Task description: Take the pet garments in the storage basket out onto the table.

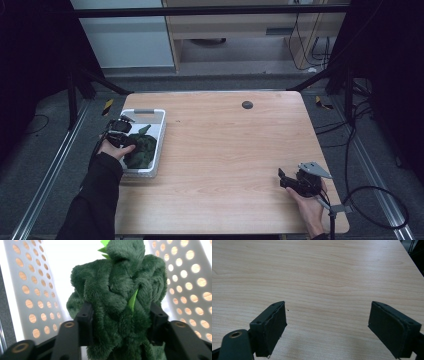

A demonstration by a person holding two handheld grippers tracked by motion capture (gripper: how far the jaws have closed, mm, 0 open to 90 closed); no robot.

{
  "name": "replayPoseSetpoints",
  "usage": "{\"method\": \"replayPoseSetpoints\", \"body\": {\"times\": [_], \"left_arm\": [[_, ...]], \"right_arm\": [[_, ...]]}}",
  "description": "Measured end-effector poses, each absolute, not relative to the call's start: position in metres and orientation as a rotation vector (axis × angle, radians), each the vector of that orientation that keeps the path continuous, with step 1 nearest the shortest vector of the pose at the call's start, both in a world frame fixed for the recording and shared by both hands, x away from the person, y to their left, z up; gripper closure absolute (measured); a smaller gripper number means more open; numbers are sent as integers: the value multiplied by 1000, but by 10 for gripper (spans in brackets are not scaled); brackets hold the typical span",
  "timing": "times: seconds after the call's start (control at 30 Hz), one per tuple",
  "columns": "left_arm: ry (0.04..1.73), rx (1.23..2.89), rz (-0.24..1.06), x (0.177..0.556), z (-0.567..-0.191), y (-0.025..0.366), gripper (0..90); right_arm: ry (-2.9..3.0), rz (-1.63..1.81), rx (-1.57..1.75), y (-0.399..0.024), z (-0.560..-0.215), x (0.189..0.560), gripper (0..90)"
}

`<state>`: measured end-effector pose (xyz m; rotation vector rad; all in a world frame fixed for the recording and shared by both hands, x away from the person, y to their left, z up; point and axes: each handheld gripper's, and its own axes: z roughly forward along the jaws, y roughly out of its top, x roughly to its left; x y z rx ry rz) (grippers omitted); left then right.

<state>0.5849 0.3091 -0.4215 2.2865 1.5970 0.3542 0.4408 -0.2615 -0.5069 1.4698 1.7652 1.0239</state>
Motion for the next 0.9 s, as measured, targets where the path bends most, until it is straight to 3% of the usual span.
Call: {"method": "replayPoseSetpoints", "body": {"times": [0.37, 0.9], "left_arm": [[1573, 2306, 369, 583, -419, 309, 685], [1480, 2275, 461, 567, -380, 312, 710]], "right_arm": [[1764, 1026, 1471, -261, -507, 441, 146], [1765, 1025, 1472, -261, -507, 441, 148]]}}
